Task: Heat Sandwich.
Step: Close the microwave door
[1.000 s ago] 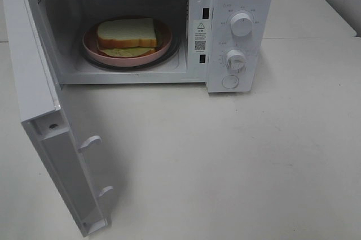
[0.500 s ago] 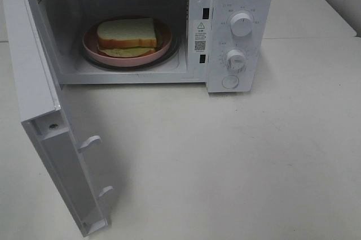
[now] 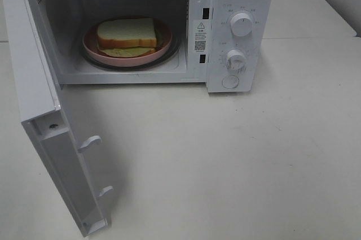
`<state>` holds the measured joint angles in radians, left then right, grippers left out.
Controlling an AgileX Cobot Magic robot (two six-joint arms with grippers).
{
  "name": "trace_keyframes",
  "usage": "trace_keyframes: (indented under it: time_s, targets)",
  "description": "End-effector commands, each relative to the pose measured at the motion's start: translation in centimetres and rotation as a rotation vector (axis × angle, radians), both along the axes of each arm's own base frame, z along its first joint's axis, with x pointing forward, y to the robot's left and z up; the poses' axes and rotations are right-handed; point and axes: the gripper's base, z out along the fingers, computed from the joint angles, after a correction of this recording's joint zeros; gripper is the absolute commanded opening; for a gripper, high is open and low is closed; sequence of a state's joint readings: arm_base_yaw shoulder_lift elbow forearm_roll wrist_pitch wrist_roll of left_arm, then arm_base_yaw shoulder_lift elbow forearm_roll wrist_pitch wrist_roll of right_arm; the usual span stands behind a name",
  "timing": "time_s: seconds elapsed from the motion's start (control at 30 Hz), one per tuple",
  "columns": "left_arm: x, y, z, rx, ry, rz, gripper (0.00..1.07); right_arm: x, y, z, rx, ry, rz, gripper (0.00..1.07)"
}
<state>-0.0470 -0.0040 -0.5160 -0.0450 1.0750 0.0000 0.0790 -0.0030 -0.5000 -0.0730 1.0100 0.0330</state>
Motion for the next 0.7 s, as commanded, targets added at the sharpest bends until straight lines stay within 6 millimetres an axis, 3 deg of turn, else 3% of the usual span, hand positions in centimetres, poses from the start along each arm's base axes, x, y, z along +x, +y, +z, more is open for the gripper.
trace_keyframes:
  time_s: [0.03, 0.7]
  targets:
    - [-0.28, -0.04, 0.06, -0.006, -0.029, 0.0, 0.98, -0.32, 0.03, 0.02, 0.004, -0.037, -0.002, 0.75]
    - [-0.28, -0.04, 0.06, -0.006, -0.029, 0.0, 0.98, -0.32, 0.03, 0.02, 0.004, -0.037, -0.002, 0.75]
